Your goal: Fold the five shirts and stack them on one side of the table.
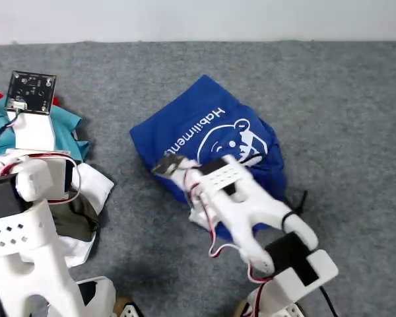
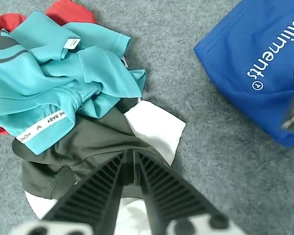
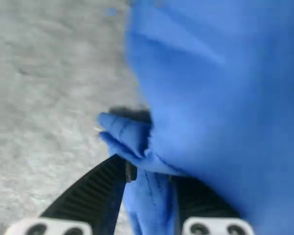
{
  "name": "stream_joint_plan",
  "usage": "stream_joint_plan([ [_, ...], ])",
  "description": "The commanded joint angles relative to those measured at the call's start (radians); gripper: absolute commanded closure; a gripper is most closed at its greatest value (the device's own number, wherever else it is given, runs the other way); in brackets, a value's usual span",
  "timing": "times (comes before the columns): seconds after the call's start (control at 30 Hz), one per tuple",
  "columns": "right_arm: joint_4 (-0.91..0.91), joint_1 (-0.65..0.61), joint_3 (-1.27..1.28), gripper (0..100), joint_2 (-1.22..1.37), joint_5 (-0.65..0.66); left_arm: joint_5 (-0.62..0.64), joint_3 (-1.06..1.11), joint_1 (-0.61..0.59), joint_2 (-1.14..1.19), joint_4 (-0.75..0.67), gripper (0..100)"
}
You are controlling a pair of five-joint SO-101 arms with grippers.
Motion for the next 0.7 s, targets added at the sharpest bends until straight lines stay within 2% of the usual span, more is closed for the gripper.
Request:
stream_joint_plan([
  [0.0,0.091,-0.084,-0.055,93.0,-0.008,-0.041,0.002,-0.002,0.002,-0.017,-0.025,99],
  [0.2,0.278,-0.041,-0.167,93.5,-0.099,-0.087,0.002,-0.002,0.002,-0.017,-0.025,99],
  [0.43,0.501,-0.001,-0.184,85.8,-0.189,-0.086,0.003,0.004,0.002,-0.017,-0.023,99],
  [0.53,0.535,-0.002,-0.143,85.8,-0.196,-0.084,0.005,0.041,0.002,-0.023,-0.023,99],
  [0.67,0.473,-0.004,-0.057,85.8,-0.188,-0.084,0.006,0.085,0.002,-0.025,-0.023,99],
])
